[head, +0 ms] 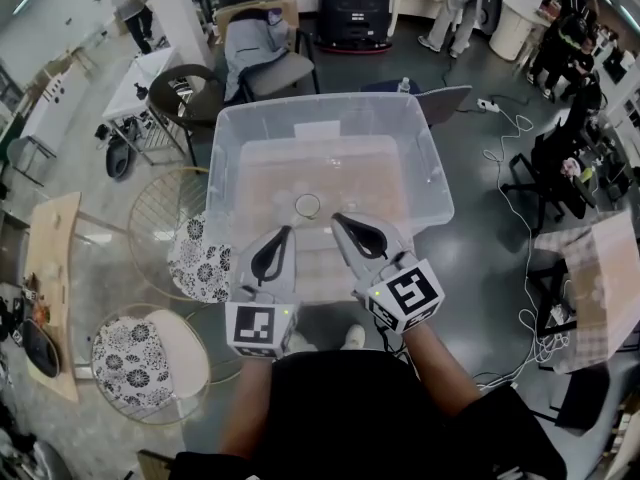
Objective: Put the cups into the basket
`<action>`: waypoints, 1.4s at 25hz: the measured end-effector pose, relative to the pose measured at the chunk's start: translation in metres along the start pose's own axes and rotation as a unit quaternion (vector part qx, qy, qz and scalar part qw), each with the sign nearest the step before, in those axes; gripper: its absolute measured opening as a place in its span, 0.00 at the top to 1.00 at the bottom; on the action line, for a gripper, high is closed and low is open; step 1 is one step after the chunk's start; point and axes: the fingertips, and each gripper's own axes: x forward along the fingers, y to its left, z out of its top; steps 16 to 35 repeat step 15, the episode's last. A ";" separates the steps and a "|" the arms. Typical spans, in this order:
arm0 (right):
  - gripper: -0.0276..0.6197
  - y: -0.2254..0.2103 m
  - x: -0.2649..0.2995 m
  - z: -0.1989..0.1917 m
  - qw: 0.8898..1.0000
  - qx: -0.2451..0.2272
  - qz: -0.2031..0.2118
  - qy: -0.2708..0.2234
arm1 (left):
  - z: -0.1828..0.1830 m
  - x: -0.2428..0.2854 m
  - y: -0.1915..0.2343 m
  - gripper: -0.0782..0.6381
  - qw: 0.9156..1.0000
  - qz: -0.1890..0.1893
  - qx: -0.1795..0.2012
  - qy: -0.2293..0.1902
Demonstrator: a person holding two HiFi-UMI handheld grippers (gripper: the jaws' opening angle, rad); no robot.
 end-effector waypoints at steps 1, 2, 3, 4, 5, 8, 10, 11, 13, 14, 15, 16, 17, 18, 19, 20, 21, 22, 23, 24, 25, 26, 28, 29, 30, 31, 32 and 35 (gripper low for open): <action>0.95 0.000 -0.001 0.000 1.000 0.000 0.001 0.000 | 0.000 0.000 -0.001 0.88 1.000 0.000 0.000 0.001; 0.95 0.001 -0.002 -0.001 1.000 0.001 0.002 0.000 | 0.000 0.000 -0.001 0.88 1.000 0.000 -0.002 0.001; 0.95 0.001 -0.002 -0.002 1.000 0.001 0.002 0.001 | 0.000 -0.001 -0.001 0.88 1.000 0.001 -0.005 0.001; 0.95 0.002 -0.003 -0.003 1.000 0.002 0.003 0.002 | 0.000 -0.002 -0.001 0.88 1.000 0.002 -0.007 0.001; 0.95 0.003 -0.003 -0.003 1.000 0.003 0.003 0.003 | 0.000 -0.002 -0.001 0.88 1.000 0.002 -0.008 -0.001; 0.95 0.004 -0.004 -0.003 1.000 0.004 0.004 0.002 | -0.001 -0.003 -0.003 0.88 1.000 -0.001 -0.005 0.001; 0.95 0.004 -0.004 -0.004 1.000 0.006 0.004 0.003 | 0.001 -0.003 -0.006 0.88 1.000 -0.006 -0.001 -0.002; 0.95 0.004 -0.004 -0.004 1.000 0.006 0.004 0.003 | 0.002 -0.004 -0.007 0.88 1.000 -0.008 0.002 -0.007; 0.95 0.003 -0.005 -0.003 1.000 0.007 0.005 0.003 | 0.004 -0.005 -0.007 0.88 1.000 -0.010 0.006 -0.015; 0.95 0.003 -0.005 -0.003 1.000 0.007 0.006 0.003 | 0.005 -0.006 -0.007 0.88 1.000 -0.010 0.005 -0.018; 0.95 0.003 -0.005 -0.003 1.000 0.007 0.006 0.002 | 0.006 -0.006 -0.008 0.88 1.000 -0.009 0.005 -0.020; 0.95 0.003 -0.005 -0.003 1.000 0.007 0.006 0.002 | 0.006 -0.006 -0.008 0.88 1.000 -0.009 0.005 -0.020; 0.95 0.003 -0.005 -0.003 1.000 0.007 0.006 0.002 | 0.006 -0.006 -0.008 0.88 1.000 -0.009 0.005 -0.020; 0.95 0.003 -0.005 -0.003 1.000 0.007 0.006 0.002 | 0.006 -0.006 -0.008 0.88 1.000 -0.009 0.005 -0.020; 0.95 0.003 -0.005 -0.003 1.000 0.007 0.006 0.002 | 0.006 -0.006 -0.008 0.88 1.000 -0.009 0.005 -0.020; 0.95 0.003 -0.005 -0.003 1.000 0.007 0.006 0.002 | 0.006 -0.006 -0.008 0.88 1.000 -0.009 0.005 -0.020; 0.95 0.003 -0.005 -0.003 1.000 0.007 0.006 0.002 | 0.006 -0.006 -0.008 0.88 1.000 -0.009 0.005 -0.020; 0.95 0.003 -0.005 -0.003 1.000 0.007 0.006 0.002 | 0.006 -0.006 -0.008 0.88 1.000 -0.009 0.005 -0.020; 0.95 0.003 -0.005 -0.003 1.000 0.007 0.006 0.002 | 0.006 -0.006 -0.008 0.88 1.000 -0.009 0.005 -0.020; 0.95 0.003 -0.005 -0.003 1.000 0.007 0.006 0.002 | 0.006 -0.006 -0.008 0.88 1.000 -0.009 0.005 -0.020; 0.95 0.003 -0.005 -0.003 1.000 0.007 0.006 0.002 | 0.006 -0.006 -0.008 0.88 1.000 -0.009 0.005 -0.020; 0.95 0.003 -0.005 -0.003 1.000 0.007 0.006 0.002 | 0.006 -0.006 -0.008 0.88 1.000 -0.009 0.005 -0.020; 0.95 0.003 -0.005 -0.003 1.000 0.007 0.006 0.002 | 0.006 -0.006 -0.008 0.88 1.000 -0.009 0.005 -0.020; 0.95 0.003 -0.005 -0.003 1.000 0.007 0.006 0.002 | 0.006 -0.006 -0.008 0.88 1.000 -0.009 0.005 -0.020; 0.95 0.003 -0.005 -0.003 1.000 0.007 0.006 0.002 | 0.006 -0.006 -0.008 0.88 1.000 -0.009 0.005 -0.020; 0.95 0.003 -0.005 -0.003 1.000 0.007 0.006 0.002 | 0.006 -0.006 -0.008 0.88 1.000 -0.009 0.005 -0.020; 0.95 0.003 -0.005 -0.003 1.000 0.007 0.006 0.002 | 0.006 -0.006 -0.008 0.88 1.000 -0.009 0.005 -0.020; 0.95 0.003 -0.005 -0.003 1.000 0.007 0.006 0.002 | 0.006 -0.006 -0.008 0.88 1.000 -0.009 0.005 -0.020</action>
